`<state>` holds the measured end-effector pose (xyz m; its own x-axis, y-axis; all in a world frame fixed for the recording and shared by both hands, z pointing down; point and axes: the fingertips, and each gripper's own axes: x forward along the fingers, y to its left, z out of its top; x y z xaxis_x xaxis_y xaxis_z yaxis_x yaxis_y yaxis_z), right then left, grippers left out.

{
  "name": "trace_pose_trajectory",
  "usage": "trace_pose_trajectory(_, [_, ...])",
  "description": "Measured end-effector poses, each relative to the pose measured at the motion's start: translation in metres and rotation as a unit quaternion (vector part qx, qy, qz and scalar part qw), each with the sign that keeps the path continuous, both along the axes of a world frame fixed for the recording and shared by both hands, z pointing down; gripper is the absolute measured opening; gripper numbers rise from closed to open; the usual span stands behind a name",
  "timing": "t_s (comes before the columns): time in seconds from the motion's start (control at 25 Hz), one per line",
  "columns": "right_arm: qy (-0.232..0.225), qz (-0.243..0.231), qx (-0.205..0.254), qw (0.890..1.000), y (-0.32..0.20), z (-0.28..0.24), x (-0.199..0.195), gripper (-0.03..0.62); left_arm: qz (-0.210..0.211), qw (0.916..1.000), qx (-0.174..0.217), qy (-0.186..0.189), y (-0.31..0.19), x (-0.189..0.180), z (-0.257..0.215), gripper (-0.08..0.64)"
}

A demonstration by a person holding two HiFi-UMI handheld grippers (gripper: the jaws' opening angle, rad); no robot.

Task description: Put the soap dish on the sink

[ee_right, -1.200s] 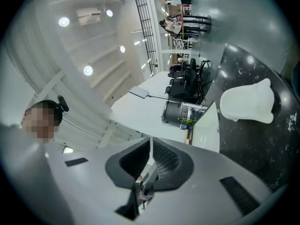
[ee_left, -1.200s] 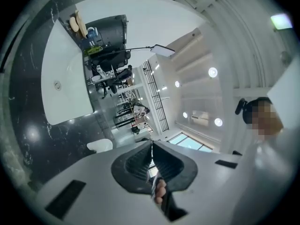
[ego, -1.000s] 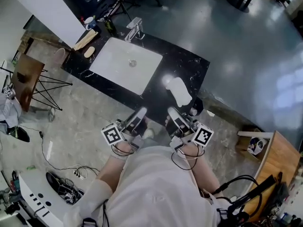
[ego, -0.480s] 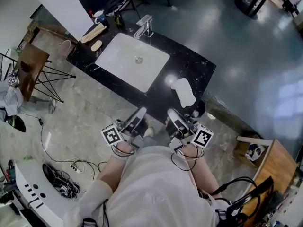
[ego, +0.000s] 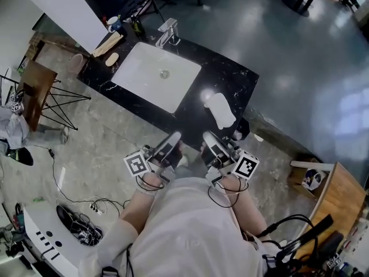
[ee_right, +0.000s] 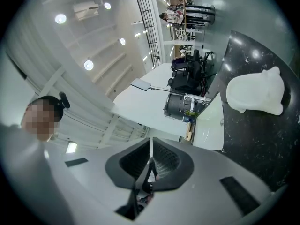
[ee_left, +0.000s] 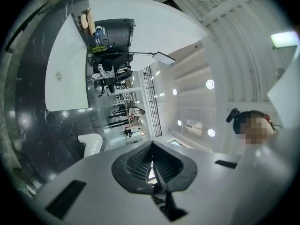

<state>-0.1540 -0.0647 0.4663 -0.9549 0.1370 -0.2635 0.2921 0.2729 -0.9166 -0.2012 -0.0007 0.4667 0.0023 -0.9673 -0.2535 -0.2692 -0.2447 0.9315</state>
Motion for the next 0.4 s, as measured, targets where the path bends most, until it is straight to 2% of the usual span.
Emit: trace_pose_trajectory(0.4, [0.005, 0.007, 0.001, 1.0, -0.008, 0.002, 0.006, 0.032, 0.004, 0.9996, -0.025, 0.01, -0.01, 0.004, 0.014, 0.008])
